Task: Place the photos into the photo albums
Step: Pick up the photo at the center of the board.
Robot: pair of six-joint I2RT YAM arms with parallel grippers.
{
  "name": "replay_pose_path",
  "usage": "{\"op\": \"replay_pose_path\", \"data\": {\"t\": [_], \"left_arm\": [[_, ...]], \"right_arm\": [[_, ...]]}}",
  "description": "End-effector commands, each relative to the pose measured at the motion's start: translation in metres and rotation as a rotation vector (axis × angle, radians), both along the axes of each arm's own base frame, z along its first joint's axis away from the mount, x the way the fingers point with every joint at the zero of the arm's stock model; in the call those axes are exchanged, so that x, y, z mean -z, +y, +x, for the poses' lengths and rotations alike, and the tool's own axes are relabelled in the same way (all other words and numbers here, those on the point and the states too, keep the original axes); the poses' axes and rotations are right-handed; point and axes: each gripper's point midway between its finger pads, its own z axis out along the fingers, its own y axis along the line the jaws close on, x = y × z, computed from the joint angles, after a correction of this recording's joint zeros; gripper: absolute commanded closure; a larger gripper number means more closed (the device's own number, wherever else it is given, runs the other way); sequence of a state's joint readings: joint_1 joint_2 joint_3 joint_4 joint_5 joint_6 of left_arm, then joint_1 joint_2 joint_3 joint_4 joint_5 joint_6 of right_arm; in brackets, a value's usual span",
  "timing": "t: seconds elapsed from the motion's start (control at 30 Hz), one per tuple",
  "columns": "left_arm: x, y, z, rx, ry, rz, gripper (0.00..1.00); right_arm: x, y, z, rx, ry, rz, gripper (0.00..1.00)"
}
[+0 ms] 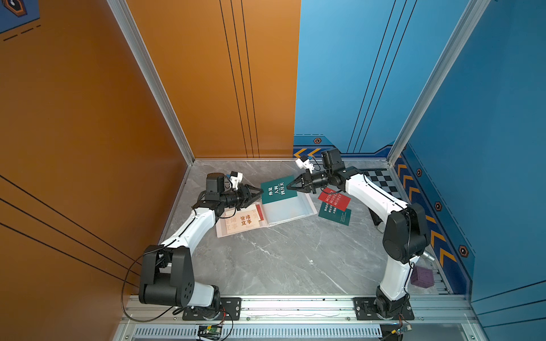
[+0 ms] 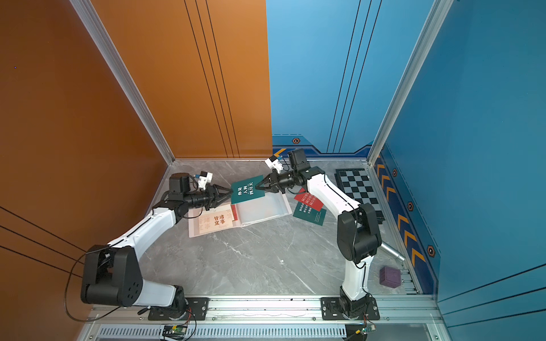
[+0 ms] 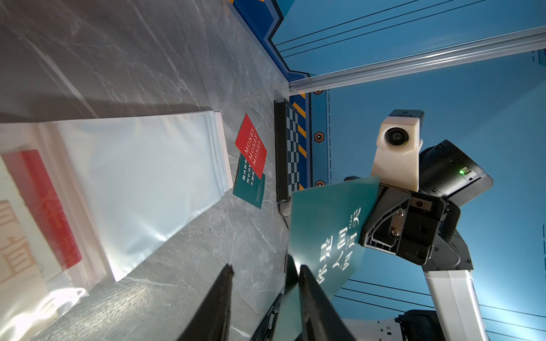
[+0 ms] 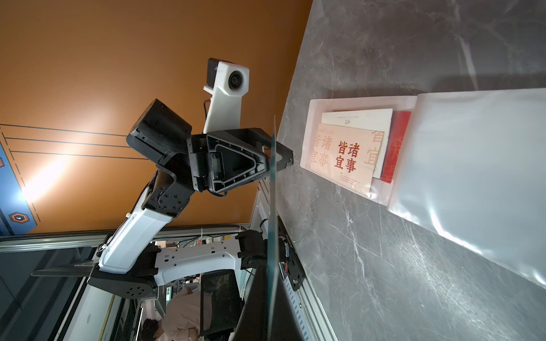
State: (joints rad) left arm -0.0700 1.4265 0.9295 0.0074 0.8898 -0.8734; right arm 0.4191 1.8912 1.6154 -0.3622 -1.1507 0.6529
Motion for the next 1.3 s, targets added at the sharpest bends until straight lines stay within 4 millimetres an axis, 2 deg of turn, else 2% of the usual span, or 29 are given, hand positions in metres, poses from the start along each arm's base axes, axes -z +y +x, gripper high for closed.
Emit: {"op": "replay_pose_path", "data": {"t": [0.0,0.43,0.53,0.93,1.27], "left_arm": [[-0.014,-0.003,0.002,0.031,-0.030,-0.026,0.62],[-0.020,-0.003,0.004,0.038,-0.034,-0.038,0.67],[-0.022,-0.004,0.006,0.042,-0.036,-0.042,0.70],[-0.022,-0.008,0.007,0.060,-0.035,-0.046,0.82],[-0.022,-0.008,0.008,0.065,-0.045,-0.041,0.91]], "right_arm": [[-0.009,0.005,0.003,-0.024,-0.016,0.032,1.00],[-0.002,0.008,0.007,-0.026,-0.001,0.030,1.00],[-0.004,0.007,0.008,-0.026,-0.007,0.033,1.00],[0.012,0.006,0.013,-0.013,0.012,0.014,1.00],[0.018,0.003,0.023,0.016,0.025,0.000,1.00]]}}
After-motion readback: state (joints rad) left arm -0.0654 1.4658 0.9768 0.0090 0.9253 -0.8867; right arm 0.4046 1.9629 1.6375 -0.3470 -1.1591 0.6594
